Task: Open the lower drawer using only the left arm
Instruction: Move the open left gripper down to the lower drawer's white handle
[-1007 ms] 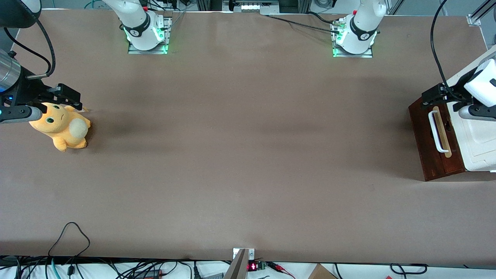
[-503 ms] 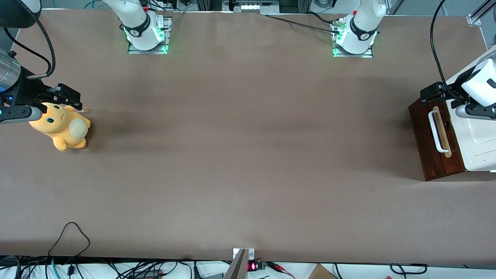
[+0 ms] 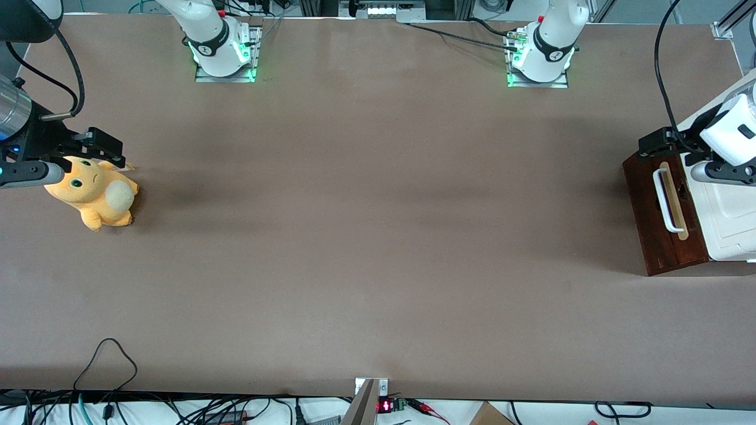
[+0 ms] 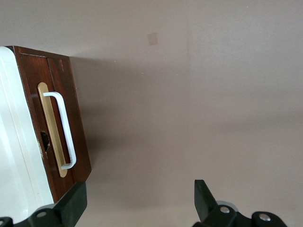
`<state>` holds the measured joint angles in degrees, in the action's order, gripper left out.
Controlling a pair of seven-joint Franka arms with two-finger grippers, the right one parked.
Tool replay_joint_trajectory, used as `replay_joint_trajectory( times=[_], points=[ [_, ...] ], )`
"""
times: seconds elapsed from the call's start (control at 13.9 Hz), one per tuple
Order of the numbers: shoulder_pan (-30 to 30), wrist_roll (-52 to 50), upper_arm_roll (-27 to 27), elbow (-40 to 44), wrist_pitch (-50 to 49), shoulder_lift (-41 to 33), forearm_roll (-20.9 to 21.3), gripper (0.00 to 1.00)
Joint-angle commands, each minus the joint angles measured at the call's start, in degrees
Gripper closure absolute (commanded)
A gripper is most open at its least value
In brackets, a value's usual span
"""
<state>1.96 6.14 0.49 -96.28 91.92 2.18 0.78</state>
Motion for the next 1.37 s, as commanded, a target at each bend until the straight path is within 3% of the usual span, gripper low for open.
replay_joint_trajectory(
  times=[0.0, 0.22, 0.58, 0.86, 1.29],
  points=[
    [-0.4, -0.6, -2.1, -0.3, -0.5, 1.2, 10.8, 0.00],
    [-0.5, -9.8, -7.7, -2.2, -1.0, 2.7, 22.4, 0.00],
    [-0.6, -28.9, -14.4, -13.7, -1.0, 5.4, 43.7, 0.00],
    [-2.7, -52.1, -14.9, -23.1, -1.4, 9.1, 54.4, 0.00],
    [-4.9, -64.9, -14.9, -24.3, -10.8, 20.3, 66.1, 0.00]
  ],
)
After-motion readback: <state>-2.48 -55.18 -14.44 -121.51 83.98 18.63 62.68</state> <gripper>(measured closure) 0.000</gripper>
